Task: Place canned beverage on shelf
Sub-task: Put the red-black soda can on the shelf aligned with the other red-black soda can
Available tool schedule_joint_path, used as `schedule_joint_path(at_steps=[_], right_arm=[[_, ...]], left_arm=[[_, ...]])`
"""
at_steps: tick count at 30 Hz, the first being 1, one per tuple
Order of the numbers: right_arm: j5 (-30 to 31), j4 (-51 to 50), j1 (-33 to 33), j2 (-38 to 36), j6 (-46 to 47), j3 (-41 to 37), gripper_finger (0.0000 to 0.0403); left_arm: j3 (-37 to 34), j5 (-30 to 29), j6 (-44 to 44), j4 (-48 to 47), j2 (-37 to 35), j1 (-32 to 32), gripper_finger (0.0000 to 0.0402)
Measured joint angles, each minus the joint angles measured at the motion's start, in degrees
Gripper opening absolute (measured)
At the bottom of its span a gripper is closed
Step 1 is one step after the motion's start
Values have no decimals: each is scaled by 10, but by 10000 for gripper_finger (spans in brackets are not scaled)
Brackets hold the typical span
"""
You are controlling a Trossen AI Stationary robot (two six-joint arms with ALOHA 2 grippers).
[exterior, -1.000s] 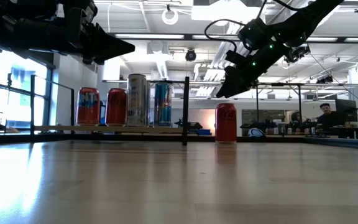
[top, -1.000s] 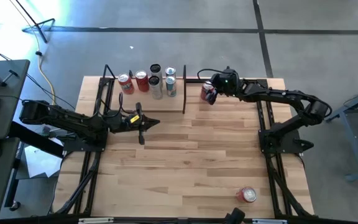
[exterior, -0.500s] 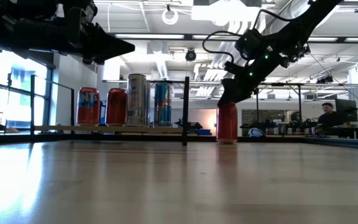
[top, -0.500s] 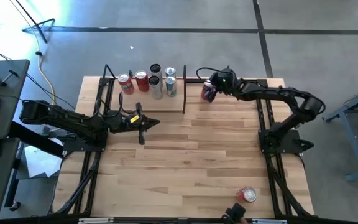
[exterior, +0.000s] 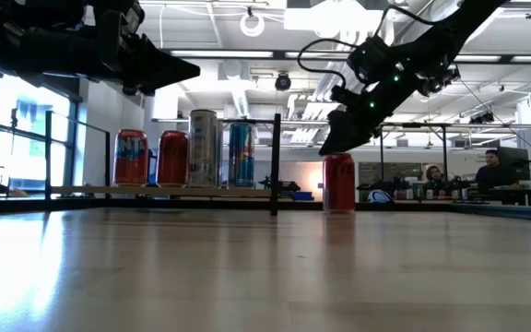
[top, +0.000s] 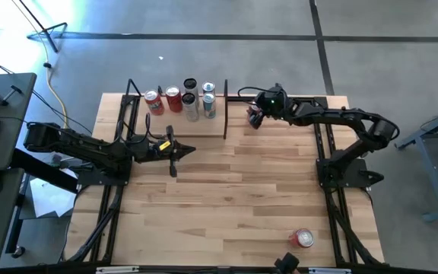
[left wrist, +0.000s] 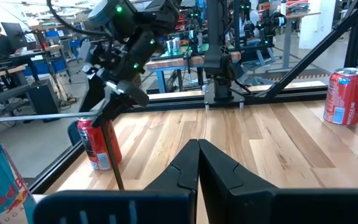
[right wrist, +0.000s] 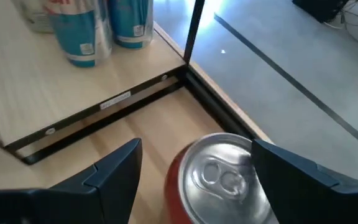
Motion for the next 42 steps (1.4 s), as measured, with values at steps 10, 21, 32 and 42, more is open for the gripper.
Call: schedule_joint_path(at_steps=[10, 21, 32, 42], right_arm=[[15, -33, -21, -30, -21, 0, 284], [-65, -26, -46, -12, -19, 2, 284], [-62, -45, -43, -41, -9, 0, 284], [-24, -244, -21, -124, -27, 66, 274]], left_arm=[[0, 0, 1, 0, 0, 0, 1], [0, 2, 0, 0, 0, 0, 1], [0, 1, 1, 0, 0, 0, 0], [0, 1, 5, 0, 0, 0, 1]])
